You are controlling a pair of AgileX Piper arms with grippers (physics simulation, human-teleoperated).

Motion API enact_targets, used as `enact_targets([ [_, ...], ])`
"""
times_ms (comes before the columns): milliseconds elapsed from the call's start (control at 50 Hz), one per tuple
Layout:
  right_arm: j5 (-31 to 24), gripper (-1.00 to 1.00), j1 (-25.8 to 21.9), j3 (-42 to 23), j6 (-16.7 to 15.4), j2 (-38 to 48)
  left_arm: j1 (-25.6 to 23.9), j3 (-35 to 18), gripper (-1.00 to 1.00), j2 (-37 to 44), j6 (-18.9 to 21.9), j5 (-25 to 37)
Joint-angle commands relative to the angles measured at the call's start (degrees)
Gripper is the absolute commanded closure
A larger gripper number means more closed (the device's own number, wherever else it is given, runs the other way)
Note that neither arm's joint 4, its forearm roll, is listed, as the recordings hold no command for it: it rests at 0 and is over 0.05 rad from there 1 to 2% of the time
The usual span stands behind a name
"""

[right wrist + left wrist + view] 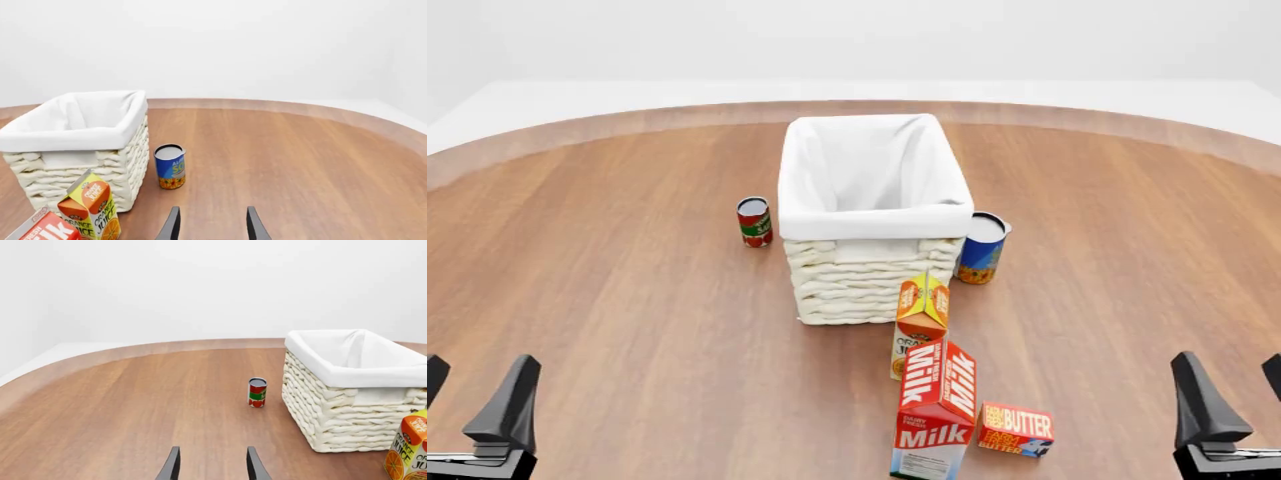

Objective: Pick up the butter and put it in the basket.

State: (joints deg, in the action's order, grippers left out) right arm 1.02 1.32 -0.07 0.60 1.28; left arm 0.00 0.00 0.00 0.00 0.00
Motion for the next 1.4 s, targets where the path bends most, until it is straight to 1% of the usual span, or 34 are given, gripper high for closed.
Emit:
enact_targets([
  [20,-0.9,-1.00,-1.4,-0.1,-1.0,-0.7,0.0,0.0,-1.00,0.0,0.0,0.0],
  [440,-1.0,-1.00,-2.6,-0.2,-0.3,-0.4,0.0,0.0,-1.00,0.0,0.0,0.0],
  [520,-0.9,-1.00,-2.3,-0.2,-1.2,-0.3,0.0,0.0,-1.00,0.0,0.0,0.0],
  [540,-1.0,-1.00,-2.3,-0.3,-2.3,-0.9,0.0,0.0,-1.00,0.0,0.0,0.0],
  [600,1.1,-1.00,0.5,-1.3,-13.6,-1.3,0.0,0.0,-1.00,0.0,0.0,0.0],
  [640,-0.1,-1.00,1.7,-1.9,-14.0,-1.2,0.0,0.0,-1.00,0.0,0.0,0.0],
  [680,-1.4,-1.00,3.6,-3.6,-15.5,-1.3,0.0,0.0,-1.00,0.0,0.0,0.0],
  [700,-3.2,-1.00,3.7,-5.1,-19.6,-1.3,0.0,0.0,-1.00,0.0,0.0,0.0],
  [720,-2.7,-1.00,5.1,-6.0,-21.5,-1.3,0.0,0.0,-1.00,0.0,0.0,0.0],
  [740,-3.6,-1.00,4.4,-7.2,-22.8,-1.3,0.0,0.0,-1.00,0.0,0.0,0.0],
  [760,-4.0,-1.00,3.2,-7.2,-25.4,-1.3,0.0,0.0,-1.00,0.0,0.0,0.0],
  [780,-4.5,-1.00,3.2,-7.9,-30.5,-1.3,0.0,0.0,-1.00,0.0,0.0,0.0],
  [820,-4.9,-1.00,0.5,-7.1,-36.0,-1.2,0.0,0.0,-1.00,0.0,0.0,0.0],
  [840,-4.9,-1.00,0.5,-7.1,-36.0,-1.2,0.0,0.0,-1.00,0.0,0.0,0.0],
  [860,-6.8,-1.00,0.0,-7.6,-38.1,-1.2,0.0,0.0,-1.00,0.0,0.0,0.0],
  [900,-5.7,-1.00,-0.6,-6.0,-43.3,-1.2,0.0,0.0,-1.00,0.0,0.0,0.0],
  [920,-5.8,-1.00,-0.6,-5.5,-44.3,-1.2,0.0,0.0,-1.00,0.0,0.0,0.0],
  [940,-5.6,-1.00,-1.6,-3.9,-47.2,-1.2,0.0,0.0,-1.00,0.0,0.0,0.0],
  [960,-4.7,-1.00,-1.6,-3.2,-48.6,-1.2,0.0,0.0,-1.00,0.0,0.0,0.0],
  [980,-3.3,-1.00,-2.1,-0.5,-53.3,-1.3,0.0,0.0,-1.00,0.0,0.0,0.0],
  [1000,-2.6,-1.00,-2.3,-0.1,-54.4,-1.3,0.0,0.0,-1.00,0.0,0.0,0.0],
  [1040,-1.6,-1.00,-1.9,0.1,-58.7,-1.3,0.0,0.0,-1.00,0.0,0.0,0.0],
  [1060,-1.6,-1.00,-2.8,0.1,-61.7,-1.3,0.0,0.0,-1.00,0.0,0.0,0.0],
  [1080,-1.4,-1.00,-3.1,0.1,-63.4,-1.3,0.0,0.0,-1.00,0.0,0.0,0.0],
  [1120,-3.9,-1.00,-6.2,0.1,-65.5,-1.3,0.0,0.0,-1.00,0.0,0.0,0.0],
  [1160,-5.3,-1.00,-7.7,0.1,-65.5,-1.3,0.0,0.0,-1.00,0.0,0.0,0.0],
  [1180,-9.5,-1.00,-11.4,0.1,-66.9,-1.3,0.0,0.0,-1.00,0.0,0.0,0.0],
  [1200,-10.9,-1.00,-12.3,0.1,-68.2,-1.3,0.0,0.0,-1.00,0.0,0.0,0.0],
  [1220,-12.5,-1.00,-12.9,0.1,-68.5,-1.3,0.0,0.0,-1.00,0.0,0.0,0.0],
  [1280,-15.1,-1.00,-14.2,0.1,-67.3,-1.3,0.0,0.0,-1.00,0.0,0.0,0.0],
  [1300,-18.3,-1.00,-15.4,0.1,-67.2,-1.3,0.0,0.0,-1.00,0.0,0.0,0.0],
  [1320,-19.2,-1.00,-15.9,0.1,-66.6,-1.2,0.0,0.0,-1.00,0.0,0.0,0.0],
  [1360,-20.6,-1.00,-16.6,0.1,-67.3,-1.2,0.0,0.0,-1.00,0.0,0.0,0.0],
  [1400,-22.1,-1.00,-18.2,0.1,-66.0,-1.0,0.0,0.0,-1.00,0.0,0.0,0.0],
])
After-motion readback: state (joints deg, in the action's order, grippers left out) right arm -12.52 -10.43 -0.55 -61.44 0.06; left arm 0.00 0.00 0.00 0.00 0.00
